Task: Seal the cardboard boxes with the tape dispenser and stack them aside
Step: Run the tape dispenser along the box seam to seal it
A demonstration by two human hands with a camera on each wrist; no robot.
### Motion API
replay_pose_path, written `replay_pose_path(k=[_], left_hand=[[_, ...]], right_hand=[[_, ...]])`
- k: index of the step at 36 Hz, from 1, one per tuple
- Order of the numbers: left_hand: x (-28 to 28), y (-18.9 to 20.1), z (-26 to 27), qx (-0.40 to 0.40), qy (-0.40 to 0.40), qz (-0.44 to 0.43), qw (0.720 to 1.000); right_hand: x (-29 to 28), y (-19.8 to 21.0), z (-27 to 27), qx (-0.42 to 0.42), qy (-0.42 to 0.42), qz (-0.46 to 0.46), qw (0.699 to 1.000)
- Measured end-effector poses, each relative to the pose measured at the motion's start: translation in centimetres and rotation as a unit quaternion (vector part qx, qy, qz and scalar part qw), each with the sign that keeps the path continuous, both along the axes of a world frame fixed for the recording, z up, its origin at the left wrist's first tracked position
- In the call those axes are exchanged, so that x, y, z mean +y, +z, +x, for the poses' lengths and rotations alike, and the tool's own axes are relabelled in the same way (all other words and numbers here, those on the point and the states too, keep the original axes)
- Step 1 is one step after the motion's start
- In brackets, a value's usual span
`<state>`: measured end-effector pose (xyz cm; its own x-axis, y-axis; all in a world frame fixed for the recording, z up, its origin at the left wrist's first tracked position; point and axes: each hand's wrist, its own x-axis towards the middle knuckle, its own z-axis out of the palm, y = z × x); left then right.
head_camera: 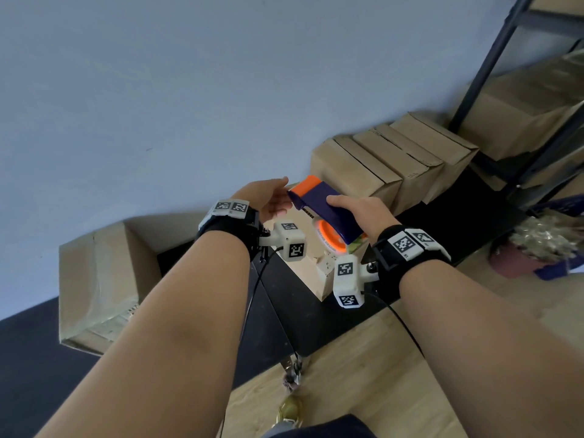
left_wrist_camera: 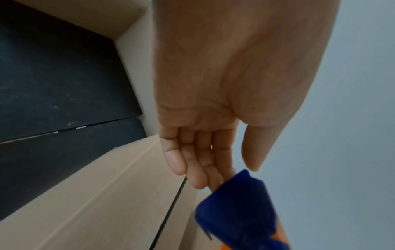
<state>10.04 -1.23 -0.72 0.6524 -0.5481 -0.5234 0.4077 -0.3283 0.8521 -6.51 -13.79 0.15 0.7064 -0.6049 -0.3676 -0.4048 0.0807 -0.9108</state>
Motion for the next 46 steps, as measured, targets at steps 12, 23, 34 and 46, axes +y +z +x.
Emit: replay_pose_path(k=[12,23,34,46], left_hand=[[0.0,-0.2,0.5,-0.045,-0.036,0.024,0.998],[-0.7,-0.8,1.1,-0.024,0.040,0.018,0.999],[-1.7,-0.9,1.1,-0.042,0.018,0.036,0.998],[-3.2,-0.6,2.9,-0.206,0.060,0.096,0.972]], right_hand=[[0.0,-0.1,0.1,0.020,0.014,-0.019,1.000],[-0.1,-0.2,1.2,0.019,0.015,-0.027,0.999],[-0.3,-0.6,0.7,0.030,0.015,-0.011,0.999],[-0.6,0.5,0.6,0.043,-0.004,-0.045,0.998]])
